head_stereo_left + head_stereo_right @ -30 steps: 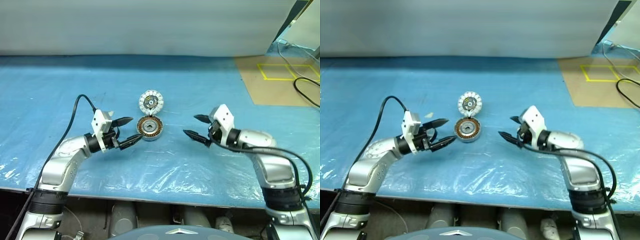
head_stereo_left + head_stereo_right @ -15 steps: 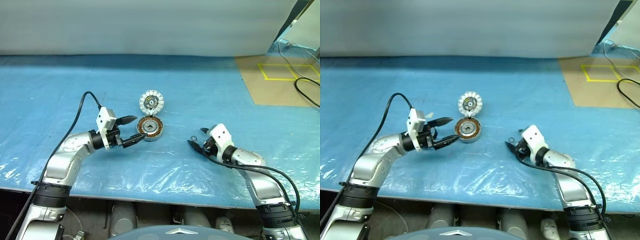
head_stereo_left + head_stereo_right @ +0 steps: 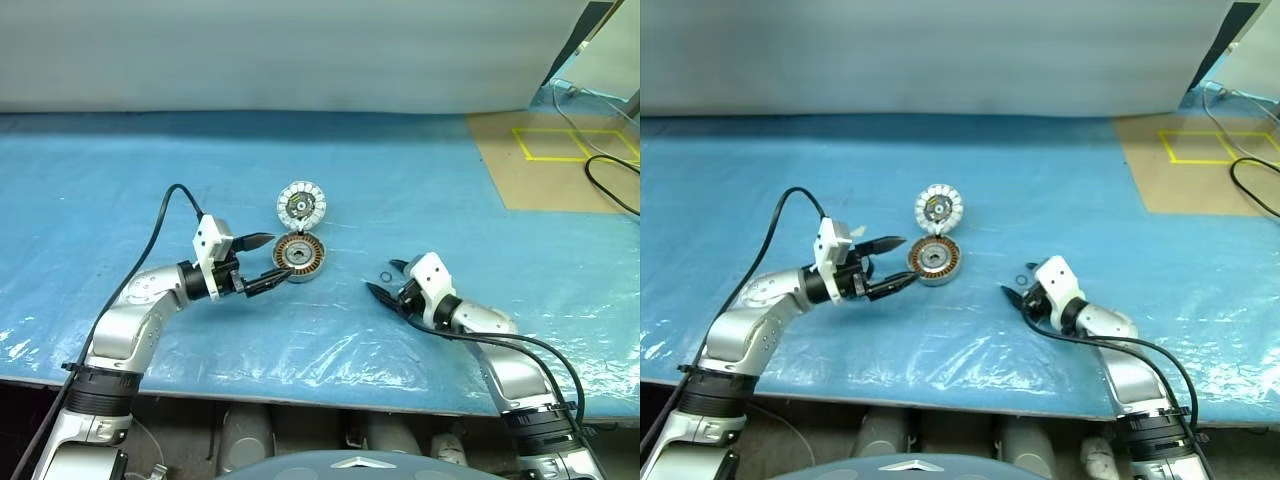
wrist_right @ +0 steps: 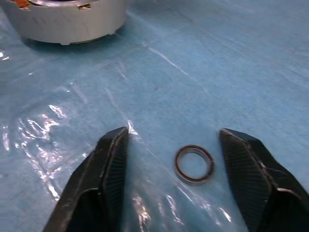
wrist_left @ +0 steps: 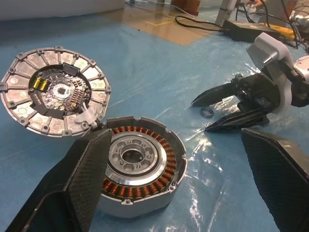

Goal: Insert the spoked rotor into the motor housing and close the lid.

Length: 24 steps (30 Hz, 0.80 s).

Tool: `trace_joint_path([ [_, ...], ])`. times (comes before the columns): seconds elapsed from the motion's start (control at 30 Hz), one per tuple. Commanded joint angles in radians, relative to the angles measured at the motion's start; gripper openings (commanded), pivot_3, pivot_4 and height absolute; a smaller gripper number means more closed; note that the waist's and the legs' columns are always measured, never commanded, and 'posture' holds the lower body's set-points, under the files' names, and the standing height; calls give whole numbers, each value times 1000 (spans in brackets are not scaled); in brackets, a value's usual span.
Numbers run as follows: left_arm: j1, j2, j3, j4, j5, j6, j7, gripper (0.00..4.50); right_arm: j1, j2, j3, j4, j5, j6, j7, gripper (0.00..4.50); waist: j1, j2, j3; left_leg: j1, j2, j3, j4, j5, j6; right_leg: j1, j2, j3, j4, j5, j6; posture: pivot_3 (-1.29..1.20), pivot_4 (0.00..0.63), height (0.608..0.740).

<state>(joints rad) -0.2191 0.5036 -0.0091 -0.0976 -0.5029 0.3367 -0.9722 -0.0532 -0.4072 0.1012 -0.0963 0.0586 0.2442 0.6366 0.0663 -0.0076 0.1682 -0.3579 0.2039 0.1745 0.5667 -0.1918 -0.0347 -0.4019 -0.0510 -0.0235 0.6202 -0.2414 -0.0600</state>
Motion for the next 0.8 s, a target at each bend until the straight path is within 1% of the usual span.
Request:
trace_joint_path([
  [0.03, -4, 9, 11, -39, -4, -1, 0, 4500, 22, 7, 28, 15, -10, 44, -15, 2010, 0, 0, 0, 0, 0, 0, 0, 0, 0, 0, 0, 0, 0, 0, 0, 0, 150, 740],
  [0.13, -7, 9, 10, -32, -1, -6, -3, 4500, 13, 5, 30, 41, -35, 41, -48, 1162, 1, 0, 0, 1, 0, 0, 0, 0, 0, 1, 0, 0, 0, 0, 0, 0, 150, 740],
  [0.27, -13, 9, 9, -18, 5, -15, -8, 4500, 7, -3, 36, 63, -49, 40, -71, 1162, 2, 0, 0, 4, 0, 0, -1, -1, 1, 4, 0, 0, -1, -1, 1, 0, 150, 740],
  [0.3, -14, 9, 9, -15, 6, -18, -9, 4500, 7, -3, 43, 61, -55, 38, -75, 1162, 2, 0, 0, 6, 0, 0, -1, -1, 2, 6, 0, 0, -1, -3, 5, 0, 150, 740],
  [0.43, -14, 9, 9, -9, 9, -23, -13, 4500, 2, 12, 74, 44, -72, 48, -96, 1162, 2, 0, 0, 8, -1, 0, -2, -2, 3, 7, -1, 0, -2, -4, 7, 0, 150, 740],
  [0.6, -12, 9, 8, -1, 13, -30, -22, 4500, -31, 49, 92, 16, -72, 72, -129, 1162, -2, -1, 0, 8, 0, 0, -4, -2, 2, 7, -1, 1, -2, -4, 7, 0, 150, 740],
  [0.8, -14, 4, 8, 18, 23, -41, -30, 4500, -72, 96, 123, 16, -93, 98, -167, 1162, -5, -1, 0, 7, -1, 0, -5, 0, 0, 5, -1, 1, -4, -1, 2, 0, 150, 740],
])
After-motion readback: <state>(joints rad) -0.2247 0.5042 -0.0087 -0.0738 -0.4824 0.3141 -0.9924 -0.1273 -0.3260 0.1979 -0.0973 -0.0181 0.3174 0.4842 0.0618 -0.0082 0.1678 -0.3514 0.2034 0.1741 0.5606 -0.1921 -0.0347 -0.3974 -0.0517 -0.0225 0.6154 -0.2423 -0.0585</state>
